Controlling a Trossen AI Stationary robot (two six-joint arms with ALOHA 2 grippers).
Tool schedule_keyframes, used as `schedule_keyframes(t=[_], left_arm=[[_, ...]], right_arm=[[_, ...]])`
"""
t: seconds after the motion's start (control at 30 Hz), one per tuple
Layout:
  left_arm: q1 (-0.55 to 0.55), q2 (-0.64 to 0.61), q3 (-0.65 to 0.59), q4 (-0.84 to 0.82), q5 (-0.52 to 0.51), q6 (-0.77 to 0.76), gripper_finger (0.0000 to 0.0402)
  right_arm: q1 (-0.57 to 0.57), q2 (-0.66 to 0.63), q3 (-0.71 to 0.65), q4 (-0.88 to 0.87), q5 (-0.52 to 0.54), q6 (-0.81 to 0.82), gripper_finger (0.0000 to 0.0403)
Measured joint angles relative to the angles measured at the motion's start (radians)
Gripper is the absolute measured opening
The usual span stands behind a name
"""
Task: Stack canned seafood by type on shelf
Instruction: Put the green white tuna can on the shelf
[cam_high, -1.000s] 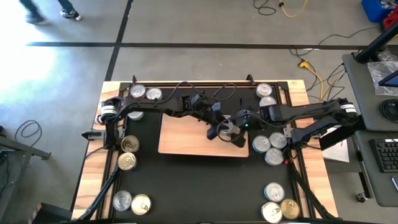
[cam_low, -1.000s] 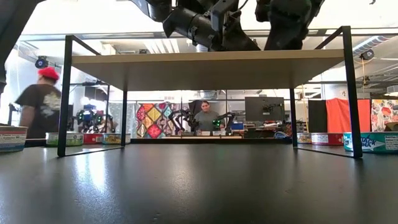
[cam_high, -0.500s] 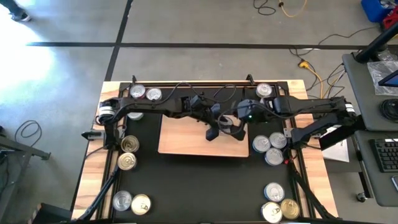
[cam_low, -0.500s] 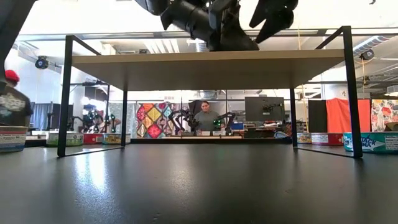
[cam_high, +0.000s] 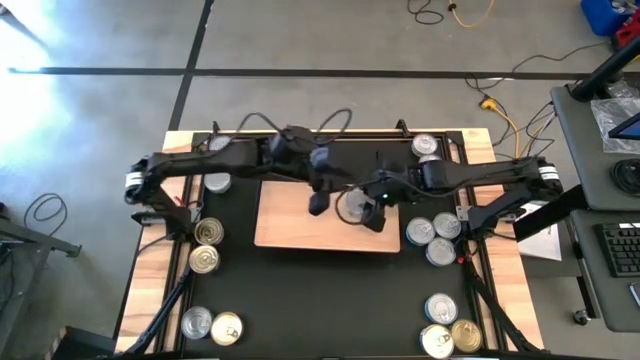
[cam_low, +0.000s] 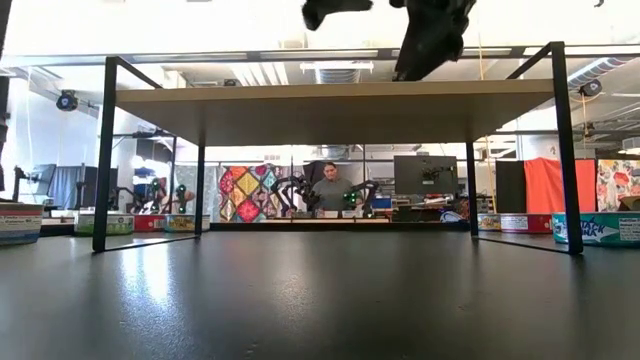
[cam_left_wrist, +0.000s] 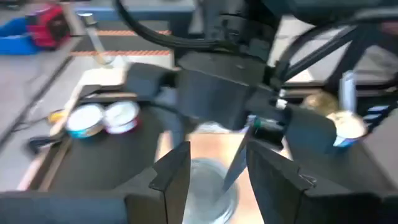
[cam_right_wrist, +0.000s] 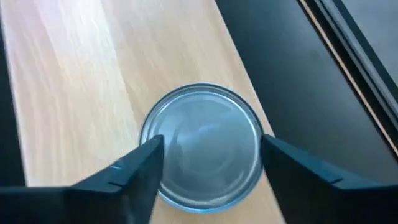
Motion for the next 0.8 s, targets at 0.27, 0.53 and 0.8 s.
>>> schedule_keyframes(t=[0.27, 0.53, 0.8], left_arm=[[-0.002, -0.111, -0.005, -0.250, -0.154, 0.022, 0.0141], [-0.044, -0.157, -0.013, -0.386, -0.215, -0.035, 0.0141], [-0.143, -0.234, -0.023, -0.312, -0.300, -0.002, 0.0141]], right_arm=[[-0.002, 0.056, -0.001, -0.003, 0.006, 0.021, 0.0118], [-0.009, 0.038, 0.000, -0.121, 0.036, 0.094, 0.0053], [-0.007, 0.027, 0.000, -0.157, 0.030, 0.196, 0.0038]])
